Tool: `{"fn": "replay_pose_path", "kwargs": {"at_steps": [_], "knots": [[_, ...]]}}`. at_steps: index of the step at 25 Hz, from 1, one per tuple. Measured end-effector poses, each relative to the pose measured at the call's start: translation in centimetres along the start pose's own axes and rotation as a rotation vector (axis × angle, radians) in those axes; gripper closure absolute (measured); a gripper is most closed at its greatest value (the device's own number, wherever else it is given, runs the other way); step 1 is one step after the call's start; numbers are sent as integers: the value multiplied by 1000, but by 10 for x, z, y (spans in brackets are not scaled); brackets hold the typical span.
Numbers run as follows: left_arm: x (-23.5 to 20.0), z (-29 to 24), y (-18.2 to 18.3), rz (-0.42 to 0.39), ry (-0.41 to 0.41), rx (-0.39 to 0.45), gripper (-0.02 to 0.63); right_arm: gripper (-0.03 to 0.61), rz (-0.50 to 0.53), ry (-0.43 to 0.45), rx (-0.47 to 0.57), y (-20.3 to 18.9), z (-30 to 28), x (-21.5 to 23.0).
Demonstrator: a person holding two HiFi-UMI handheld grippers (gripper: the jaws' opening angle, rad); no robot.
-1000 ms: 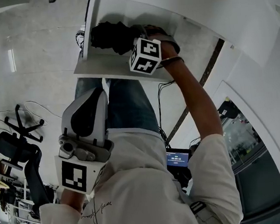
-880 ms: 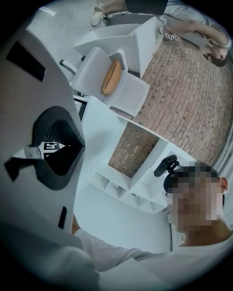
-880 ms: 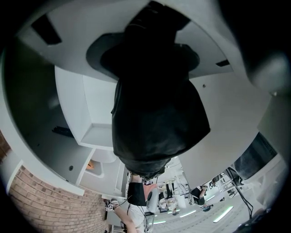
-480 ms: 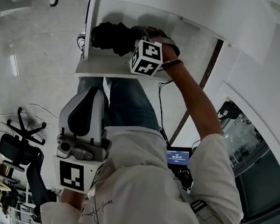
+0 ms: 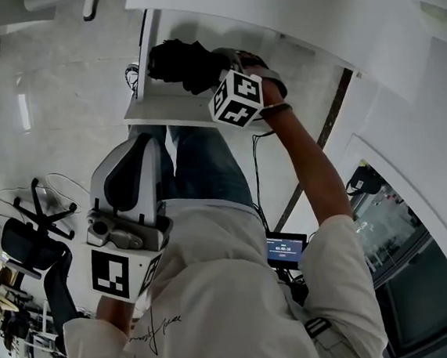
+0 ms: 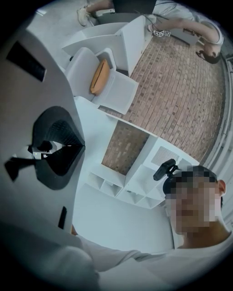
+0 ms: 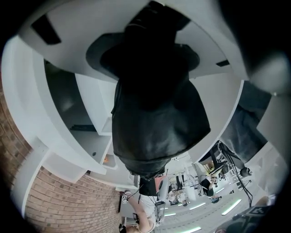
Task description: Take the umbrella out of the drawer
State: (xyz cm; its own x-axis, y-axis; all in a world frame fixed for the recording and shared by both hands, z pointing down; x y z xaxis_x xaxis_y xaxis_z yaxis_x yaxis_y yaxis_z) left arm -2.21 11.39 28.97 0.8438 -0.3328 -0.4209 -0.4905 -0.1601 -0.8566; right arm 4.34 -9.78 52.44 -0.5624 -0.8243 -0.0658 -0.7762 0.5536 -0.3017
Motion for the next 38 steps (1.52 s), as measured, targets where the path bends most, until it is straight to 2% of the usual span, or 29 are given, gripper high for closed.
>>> {"fn": "replay_pose_path", "kwargs": {"at_steps": [18, 33, 38], "knots": [[-4, 0, 38, -77, -43, 76, 598, 344, -88, -42, 61, 10, 40, -5], [8, 1, 55, -105, -75, 111, 598, 344, -173, -71, 127, 9, 75, -9], [9, 2, 58, -96, -61, 121, 598, 344, -187, -81, 150, 8, 87, -12]]}}
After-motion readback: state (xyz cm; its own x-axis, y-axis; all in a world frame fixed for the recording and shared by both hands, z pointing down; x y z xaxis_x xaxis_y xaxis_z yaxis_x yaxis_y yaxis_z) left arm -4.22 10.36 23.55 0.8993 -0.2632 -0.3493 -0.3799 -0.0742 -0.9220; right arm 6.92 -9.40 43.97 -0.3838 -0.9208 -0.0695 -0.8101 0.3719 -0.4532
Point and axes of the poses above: the fingertips, and each gripper's own axes: z backward along the fingers, x to its right, y out of its top, the point moved 10 cm from there along z, backward along the fingers
